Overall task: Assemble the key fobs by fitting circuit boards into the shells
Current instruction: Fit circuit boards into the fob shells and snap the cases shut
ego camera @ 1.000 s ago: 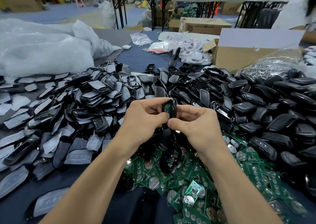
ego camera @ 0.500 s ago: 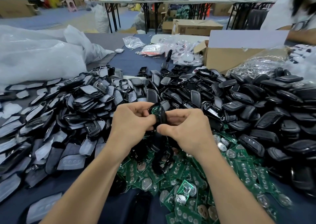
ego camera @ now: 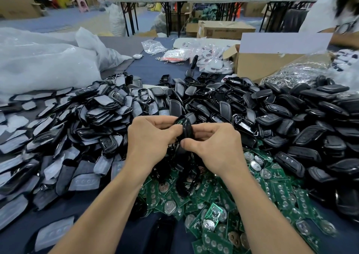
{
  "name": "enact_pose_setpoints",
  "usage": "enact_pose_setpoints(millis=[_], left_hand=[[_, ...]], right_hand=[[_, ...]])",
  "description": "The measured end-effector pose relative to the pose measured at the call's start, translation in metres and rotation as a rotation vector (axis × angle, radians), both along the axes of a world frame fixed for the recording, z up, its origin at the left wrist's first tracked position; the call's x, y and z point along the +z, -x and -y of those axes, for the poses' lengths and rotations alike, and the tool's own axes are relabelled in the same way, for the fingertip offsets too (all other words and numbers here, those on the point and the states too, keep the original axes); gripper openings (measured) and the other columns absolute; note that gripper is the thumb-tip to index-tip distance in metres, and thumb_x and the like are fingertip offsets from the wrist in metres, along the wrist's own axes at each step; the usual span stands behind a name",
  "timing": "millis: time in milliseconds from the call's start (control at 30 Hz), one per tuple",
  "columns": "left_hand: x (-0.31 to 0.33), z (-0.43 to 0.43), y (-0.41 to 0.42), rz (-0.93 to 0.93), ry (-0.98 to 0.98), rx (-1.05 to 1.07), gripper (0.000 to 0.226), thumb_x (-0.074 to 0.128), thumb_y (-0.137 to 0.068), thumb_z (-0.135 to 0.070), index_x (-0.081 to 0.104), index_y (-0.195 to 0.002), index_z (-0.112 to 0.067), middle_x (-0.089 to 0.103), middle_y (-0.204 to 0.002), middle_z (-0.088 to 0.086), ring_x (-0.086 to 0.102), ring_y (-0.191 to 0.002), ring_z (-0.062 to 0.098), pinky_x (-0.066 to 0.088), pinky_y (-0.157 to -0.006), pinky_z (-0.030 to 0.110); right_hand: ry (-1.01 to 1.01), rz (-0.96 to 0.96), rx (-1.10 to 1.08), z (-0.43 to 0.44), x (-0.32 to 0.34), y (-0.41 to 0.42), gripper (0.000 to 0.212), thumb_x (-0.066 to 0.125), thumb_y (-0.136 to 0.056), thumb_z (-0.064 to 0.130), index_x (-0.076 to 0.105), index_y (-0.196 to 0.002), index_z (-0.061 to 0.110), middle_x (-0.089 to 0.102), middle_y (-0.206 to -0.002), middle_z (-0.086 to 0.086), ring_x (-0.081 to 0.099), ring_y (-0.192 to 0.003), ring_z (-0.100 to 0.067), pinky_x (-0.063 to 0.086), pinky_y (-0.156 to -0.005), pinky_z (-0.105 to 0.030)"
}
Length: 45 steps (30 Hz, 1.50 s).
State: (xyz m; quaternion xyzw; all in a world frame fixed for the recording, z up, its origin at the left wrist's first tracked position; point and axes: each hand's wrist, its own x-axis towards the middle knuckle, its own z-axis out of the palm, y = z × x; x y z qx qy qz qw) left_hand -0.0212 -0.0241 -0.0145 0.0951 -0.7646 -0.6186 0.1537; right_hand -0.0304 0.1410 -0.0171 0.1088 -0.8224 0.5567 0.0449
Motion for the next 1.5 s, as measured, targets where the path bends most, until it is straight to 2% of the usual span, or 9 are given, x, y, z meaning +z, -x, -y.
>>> enact_pose_setpoints(millis=[133,200,267,367,600,867,1067,1367,1500], left_hand=[[0.002,0.000,-0.001,-0.002,-0.150,-0.148,0.032,0.082,-0.082,0.003,0.082,-0.095,-0.027,0.082,-0.086,0.003,0.080,-0.079,0.021,0.063,-0.067,0.026],[0.003,0.002,-0.001,0.016,-0.149,-0.247,0.044,0.077,-0.083,0.009,0.079,-0.109,-0.027,0.082,-0.090,0.005,0.078,-0.078,0.016,0.062,-0.069,0.024],[0.003,0.004,-0.001,0.027,-0.113,-0.322,0.055,0.074,-0.083,0.012,0.078,-0.116,-0.031,0.081,-0.092,0.006,0.074,-0.076,0.013,0.060,-0.071,0.023],[0.003,0.007,-0.001,0.018,-0.118,-0.352,0.056,0.074,-0.081,0.013,0.081,-0.110,-0.035,0.081,-0.098,0.003,0.075,-0.080,0.013,0.060,-0.072,0.023],[0.004,0.007,-0.001,-0.043,-0.047,-0.327,0.054,0.080,-0.074,0.014,0.082,-0.095,-0.035,0.082,-0.097,-0.004,0.079,-0.086,0.014,0.058,-0.072,0.018],[0.003,0.008,-0.001,-0.054,0.112,-0.311,0.053,0.086,-0.070,0.004,0.079,-0.100,-0.039,0.081,-0.094,-0.009,0.078,-0.088,0.010,0.061,-0.084,0.026],[0.005,0.010,0.000,-0.081,0.095,-0.333,0.051,0.088,-0.068,-0.007,0.081,-0.106,-0.040,0.081,-0.099,-0.011,0.078,-0.092,0.009,0.060,-0.087,0.022],[0.008,0.010,-0.001,-0.086,0.066,-0.315,0.041,0.092,-0.074,-0.005,0.082,-0.107,-0.028,0.082,-0.098,-0.006,0.078,-0.097,0.011,0.061,-0.093,0.028],[0.008,0.008,-0.003,-0.063,0.063,-0.283,0.039,0.093,-0.065,-0.029,0.084,-0.103,-0.034,0.082,-0.093,-0.005,0.079,-0.080,0.016,0.065,-0.077,0.034]], right_hand=[[-0.003,-0.057,-0.024,0.000,0.001,0.000,0.040,0.095,-0.063,0.028,0.071,-0.067,0.059,0.070,-0.073,0.035,0.069,-0.078,0.012,0.052,-0.067,-0.005],[0.002,-0.080,-0.019,0.000,0.001,0.000,0.054,0.095,-0.063,0.026,0.063,-0.062,0.070,0.066,-0.068,0.041,0.068,-0.077,0.015,0.050,-0.066,-0.003],[0.003,-0.085,-0.004,-0.002,-0.001,0.002,0.051,0.096,-0.062,0.025,0.066,-0.063,0.066,0.067,-0.069,0.039,0.068,-0.076,0.014,0.050,-0.066,-0.003],[-0.001,-0.080,0.013,-0.003,-0.003,0.003,0.035,0.096,-0.062,0.024,0.077,-0.079,0.048,0.073,-0.076,0.031,0.070,-0.076,0.010,0.054,-0.070,-0.007],[0.020,-0.127,0.029,-0.002,-0.003,0.002,0.052,0.093,-0.068,0.018,0.067,-0.065,0.063,0.070,-0.076,0.038,0.070,-0.081,0.010,0.051,-0.070,-0.005],[0.026,-0.101,0.042,-0.002,-0.008,0.003,0.052,0.092,-0.070,0.013,0.074,-0.084,0.059,0.073,-0.090,0.035,0.070,-0.091,0.012,0.053,-0.081,-0.006],[0.048,-0.100,0.046,-0.002,-0.008,0.003,0.045,0.092,-0.071,0.011,0.077,-0.094,0.047,0.074,-0.087,0.032,0.071,-0.087,0.011,0.052,-0.076,-0.005],[0.012,-0.207,0.018,0.005,-0.001,-0.006,0.051,0.086,-0.077,0.018,0.071,-0.097,0.063,0.074,-0.084,0.032,0.073,-0.082,0.004,0.057,-0.073,-0.012],[-0.039,-0.193,0.020,0.006,0.004,-0.008,0.058,0.084,-0.076,0.020,0.063,-0.081,0.074,0.073,-0.084,0.033,0.072,-0.079,0.000,0.058,-0.070,-0.017]])
